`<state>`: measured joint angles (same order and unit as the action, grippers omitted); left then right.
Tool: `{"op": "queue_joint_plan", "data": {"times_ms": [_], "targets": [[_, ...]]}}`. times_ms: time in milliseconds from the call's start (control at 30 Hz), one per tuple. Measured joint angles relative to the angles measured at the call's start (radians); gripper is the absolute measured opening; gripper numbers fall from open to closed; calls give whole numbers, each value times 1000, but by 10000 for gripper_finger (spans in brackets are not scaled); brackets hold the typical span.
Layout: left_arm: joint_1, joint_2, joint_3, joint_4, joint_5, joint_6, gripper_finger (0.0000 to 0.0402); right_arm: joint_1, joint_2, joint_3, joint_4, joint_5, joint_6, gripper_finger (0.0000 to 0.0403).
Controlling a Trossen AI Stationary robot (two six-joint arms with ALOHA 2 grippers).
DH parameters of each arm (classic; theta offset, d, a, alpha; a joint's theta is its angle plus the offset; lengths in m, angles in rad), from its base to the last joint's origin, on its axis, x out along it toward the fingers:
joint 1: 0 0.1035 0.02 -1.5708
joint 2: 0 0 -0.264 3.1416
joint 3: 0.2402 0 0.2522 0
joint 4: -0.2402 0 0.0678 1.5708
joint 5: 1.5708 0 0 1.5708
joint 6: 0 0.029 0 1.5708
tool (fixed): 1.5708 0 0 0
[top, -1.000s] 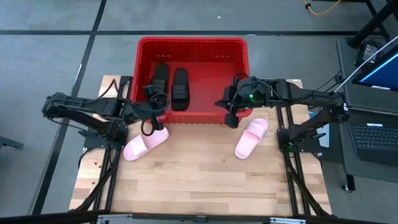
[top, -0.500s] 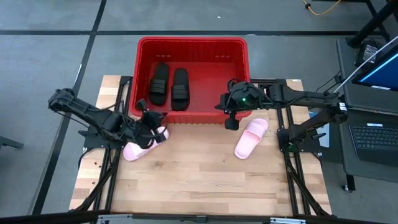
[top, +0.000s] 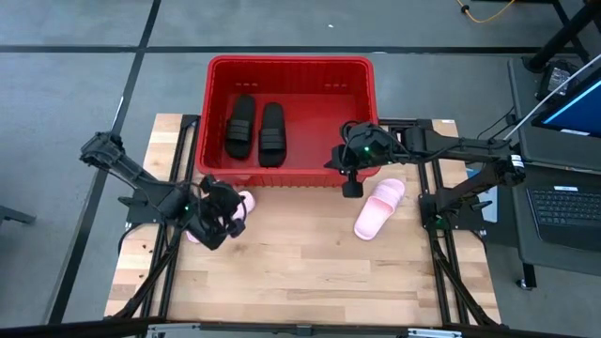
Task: Pick and place slides into bin
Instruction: Put the left pink slide into the red bin
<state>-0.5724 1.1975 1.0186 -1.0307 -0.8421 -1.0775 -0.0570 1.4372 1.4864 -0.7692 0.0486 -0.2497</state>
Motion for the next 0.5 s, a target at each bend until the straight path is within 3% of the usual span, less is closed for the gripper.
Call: {"op": "queue_joint_plan", "data": {"times_ms": [267, 500], "targets": [[-132, 69, 87, -222, 231, -347, 2, 0, 0, 0, 1, 0, -21, 6], [-250, 114, 99, -233, 251, -569, 2, 0, 0, 0, 2, 0, -46, 6]]}}
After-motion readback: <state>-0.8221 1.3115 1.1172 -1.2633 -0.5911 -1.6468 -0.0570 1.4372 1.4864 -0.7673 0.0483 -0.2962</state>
